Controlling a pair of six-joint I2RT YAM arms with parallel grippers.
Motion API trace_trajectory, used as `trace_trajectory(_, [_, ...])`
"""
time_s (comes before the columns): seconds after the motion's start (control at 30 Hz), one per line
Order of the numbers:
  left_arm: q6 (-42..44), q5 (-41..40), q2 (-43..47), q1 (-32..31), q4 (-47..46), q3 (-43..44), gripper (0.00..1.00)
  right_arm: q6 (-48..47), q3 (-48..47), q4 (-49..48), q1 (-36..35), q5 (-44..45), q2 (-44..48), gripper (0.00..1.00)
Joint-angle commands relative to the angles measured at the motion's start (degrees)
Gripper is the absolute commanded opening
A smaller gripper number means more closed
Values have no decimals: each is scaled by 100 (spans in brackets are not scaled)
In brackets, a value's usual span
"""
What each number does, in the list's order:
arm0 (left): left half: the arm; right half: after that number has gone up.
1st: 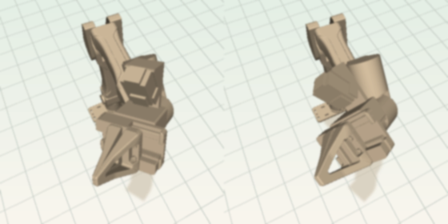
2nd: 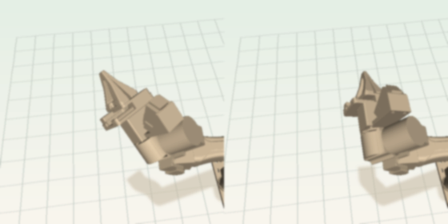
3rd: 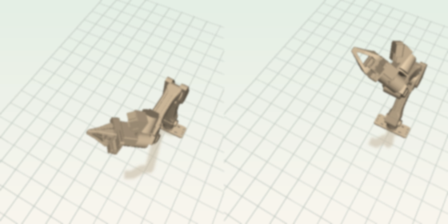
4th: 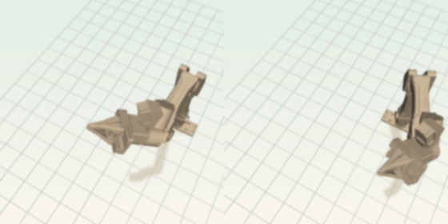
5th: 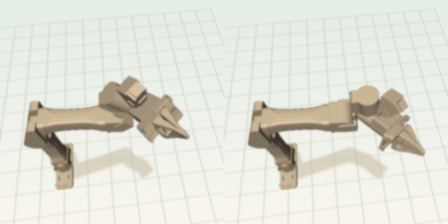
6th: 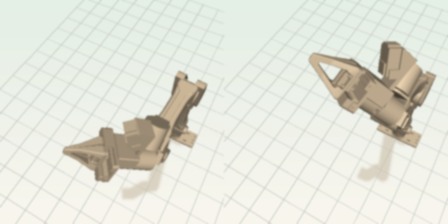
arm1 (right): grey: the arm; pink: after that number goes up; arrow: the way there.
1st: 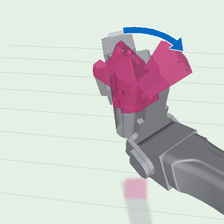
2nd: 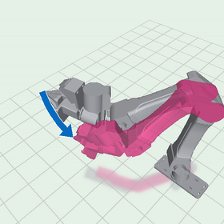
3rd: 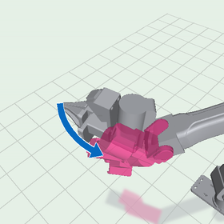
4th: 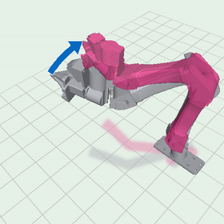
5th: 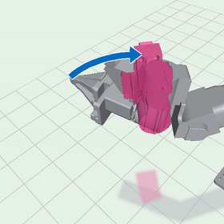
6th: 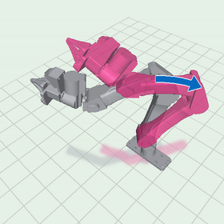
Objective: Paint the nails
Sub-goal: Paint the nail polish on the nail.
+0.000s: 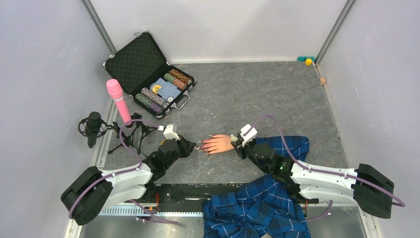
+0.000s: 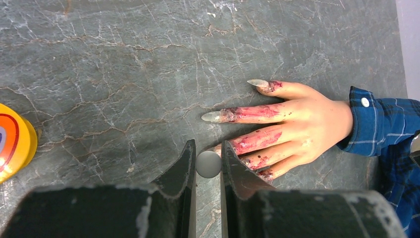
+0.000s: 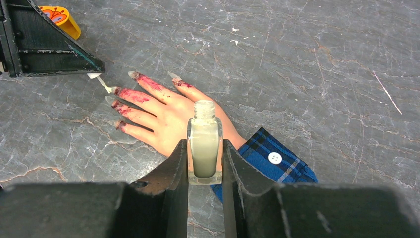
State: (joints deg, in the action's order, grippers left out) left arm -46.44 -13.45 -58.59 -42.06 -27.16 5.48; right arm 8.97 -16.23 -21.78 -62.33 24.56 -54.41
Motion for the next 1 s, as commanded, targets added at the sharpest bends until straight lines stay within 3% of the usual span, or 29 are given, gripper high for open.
trace_trajectory(0.0, [25,-185,45,38,-102,-19,2,41,2,-327,23,27,108,0])
trace_trajectory(0.97, [91,-248,341,93,152,18,2,78,43,-310,19,52,211,0])
